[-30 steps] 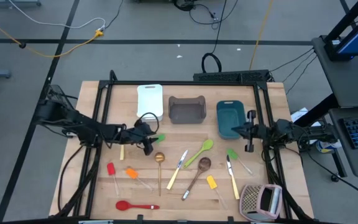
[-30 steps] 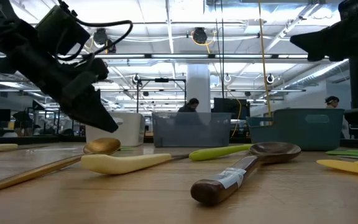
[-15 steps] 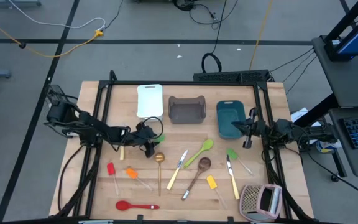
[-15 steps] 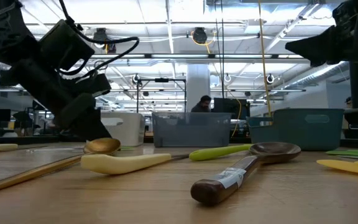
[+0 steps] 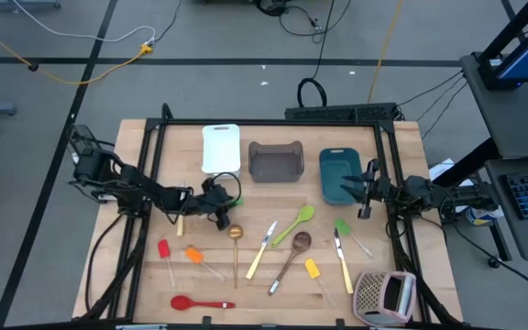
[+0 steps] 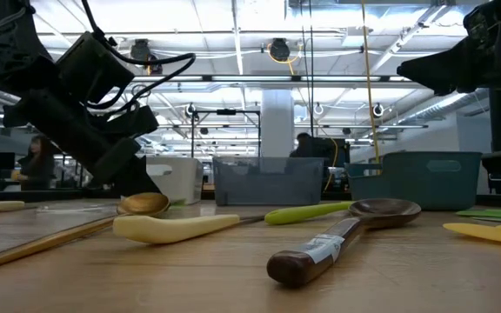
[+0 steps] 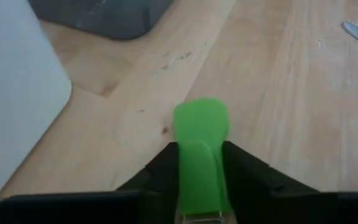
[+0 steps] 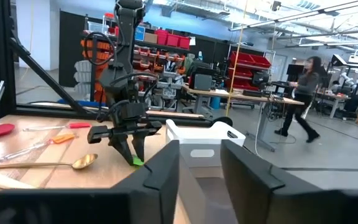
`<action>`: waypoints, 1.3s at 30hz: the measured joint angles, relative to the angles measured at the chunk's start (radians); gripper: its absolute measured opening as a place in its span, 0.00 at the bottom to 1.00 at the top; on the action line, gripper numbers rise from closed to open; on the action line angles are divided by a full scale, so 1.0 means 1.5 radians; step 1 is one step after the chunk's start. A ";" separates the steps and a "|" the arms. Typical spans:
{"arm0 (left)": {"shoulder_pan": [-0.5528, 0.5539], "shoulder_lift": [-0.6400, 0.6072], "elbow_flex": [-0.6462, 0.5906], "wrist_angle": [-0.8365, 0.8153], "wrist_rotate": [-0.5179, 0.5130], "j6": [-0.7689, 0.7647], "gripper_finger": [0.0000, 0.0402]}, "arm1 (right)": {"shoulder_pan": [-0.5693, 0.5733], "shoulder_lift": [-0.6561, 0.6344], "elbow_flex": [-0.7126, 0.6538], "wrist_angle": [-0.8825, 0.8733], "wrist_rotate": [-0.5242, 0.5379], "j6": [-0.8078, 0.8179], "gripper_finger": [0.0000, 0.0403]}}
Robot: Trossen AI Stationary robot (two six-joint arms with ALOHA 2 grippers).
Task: Pick & Place Kitchen Items
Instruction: Put the left green spatula into the white bin
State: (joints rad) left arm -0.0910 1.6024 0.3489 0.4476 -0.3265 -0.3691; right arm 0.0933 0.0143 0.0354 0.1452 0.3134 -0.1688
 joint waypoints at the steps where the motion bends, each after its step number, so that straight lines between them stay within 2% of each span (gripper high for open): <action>1: 0.000 0.000 0.000 0.001 0.000 0.000 0.21 | 0.000 0.000 0.000 0.000 0.000 0.000 0.30; 5: 0.002 -0.003 -0.001 0.009 -0.006 -0.007 0.11 | 0.000 0.000 0.000 0.000 0.000 0.000 0.33; 11: 0.000 -0.047 -0.003 0.010 -0.003 0.013 0.05 | 0.000 0.000 0.000 0.000 0.000 0.000 0.32; 14: 0.005 -0.097 -0.003 0.019 -0.011 0.035 0.05 | 0.000 0.000 0.000 0.000 0.000 0.000 0.31; 21: 0.035 -0.241 -0.003 0.022 -0.089 0.116 0.08 | 0.000 0.000 0.000 0.001 0.000 0.000 0.32; 26: 0.098 -0.328 -0.002 0.024 -0.129 0.126 0.09 | 0.000 0.000 0.000 0.001 0.000 0.000 0.31; 30: 0.174 -0.354 -0.002 0.029 -0.106 0.128 0.09 | 0.000 0.000 0.000 0.002 0.000 0.000 0.32; 34: 0.256 -0.338 0.010 0.027 -0.050 0.126 0.09 | 0.000 0.000 0.000 0.007 0.001 -0.006 0.32; 39: 0.326 -0.283 0.080 -0.013 -0.011 0.115 0.09 | 0.000 0.000 0.000 0.007 0.001 -0.012 0.32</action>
State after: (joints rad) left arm 0.3976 1.1785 0.4693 0.4283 -0.3432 -0.1960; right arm 0.0935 0.0139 0.0353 0.1558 0.3149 -0.1862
